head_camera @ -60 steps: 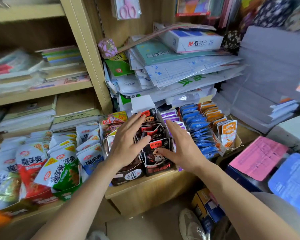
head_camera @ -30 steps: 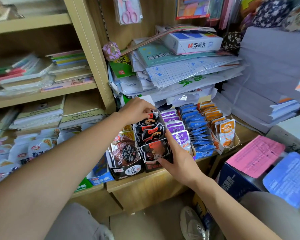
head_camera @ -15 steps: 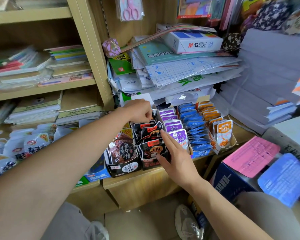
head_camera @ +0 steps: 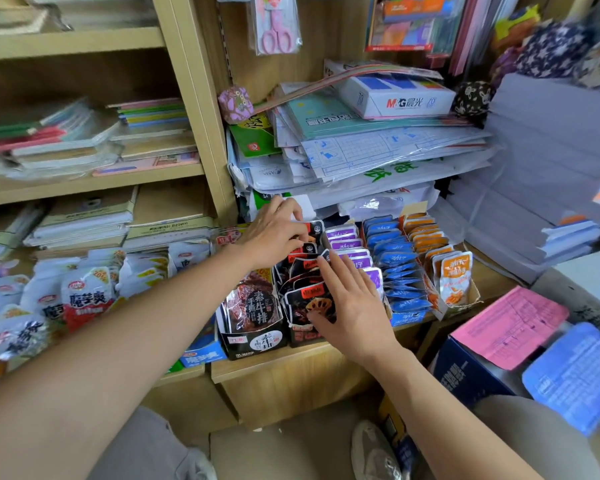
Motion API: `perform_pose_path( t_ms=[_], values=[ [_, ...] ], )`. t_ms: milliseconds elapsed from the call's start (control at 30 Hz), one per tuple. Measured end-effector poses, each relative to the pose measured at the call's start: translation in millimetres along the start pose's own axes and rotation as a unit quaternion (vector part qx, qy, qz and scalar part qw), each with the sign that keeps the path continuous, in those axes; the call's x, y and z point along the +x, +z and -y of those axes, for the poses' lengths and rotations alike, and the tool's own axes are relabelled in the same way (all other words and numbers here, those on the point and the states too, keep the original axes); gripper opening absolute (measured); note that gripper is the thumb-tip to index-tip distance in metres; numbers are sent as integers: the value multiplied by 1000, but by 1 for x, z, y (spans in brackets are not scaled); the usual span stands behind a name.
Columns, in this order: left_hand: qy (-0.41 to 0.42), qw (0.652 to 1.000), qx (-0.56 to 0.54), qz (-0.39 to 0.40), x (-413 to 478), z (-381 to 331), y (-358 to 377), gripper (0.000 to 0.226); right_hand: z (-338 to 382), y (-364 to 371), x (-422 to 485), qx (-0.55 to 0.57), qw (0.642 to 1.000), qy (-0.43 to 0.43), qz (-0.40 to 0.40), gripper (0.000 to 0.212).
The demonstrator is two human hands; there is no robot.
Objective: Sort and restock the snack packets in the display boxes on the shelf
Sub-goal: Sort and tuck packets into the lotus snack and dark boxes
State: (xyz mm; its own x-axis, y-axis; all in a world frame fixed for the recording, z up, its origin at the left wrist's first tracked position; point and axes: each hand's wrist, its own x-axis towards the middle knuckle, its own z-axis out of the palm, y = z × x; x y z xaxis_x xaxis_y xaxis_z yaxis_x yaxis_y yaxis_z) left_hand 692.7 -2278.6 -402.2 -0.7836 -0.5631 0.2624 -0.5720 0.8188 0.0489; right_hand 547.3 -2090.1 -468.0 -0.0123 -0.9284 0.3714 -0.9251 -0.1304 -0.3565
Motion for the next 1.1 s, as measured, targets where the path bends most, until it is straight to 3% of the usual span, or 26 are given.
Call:
perform_pose_path(
  t_ms=[133,467,633,733,900,1000,1100],
  values=[
    [9,998,-54,4,0,3,1,11,3,3,11,-65,997,-33,27,99],
    [-44,990,-134,-10,8,4,-3,14,-3,4,26,-50,995,-18,79,88],
    [-94,979,-181,0,0,-1,-7,41,-5,-7,22,15,997,-8,72,94],
    [-131,965,-219,-56,-23,-1,-18,39,1,-18,23,-11,1000,-4,29,98],
    [-212,949,-199,-121,-102,-13,-29,34,20,-32,51,-32,999,-10,13,76],
    [-228,958,-148,-94,-151,-20,-19,37,24,-15,73,-69,994,-14,80,77],
    [-188,974,-109,-56,-184,-24,-5,40,19,15,83,-122,977,-6,174,90]
  ],
)
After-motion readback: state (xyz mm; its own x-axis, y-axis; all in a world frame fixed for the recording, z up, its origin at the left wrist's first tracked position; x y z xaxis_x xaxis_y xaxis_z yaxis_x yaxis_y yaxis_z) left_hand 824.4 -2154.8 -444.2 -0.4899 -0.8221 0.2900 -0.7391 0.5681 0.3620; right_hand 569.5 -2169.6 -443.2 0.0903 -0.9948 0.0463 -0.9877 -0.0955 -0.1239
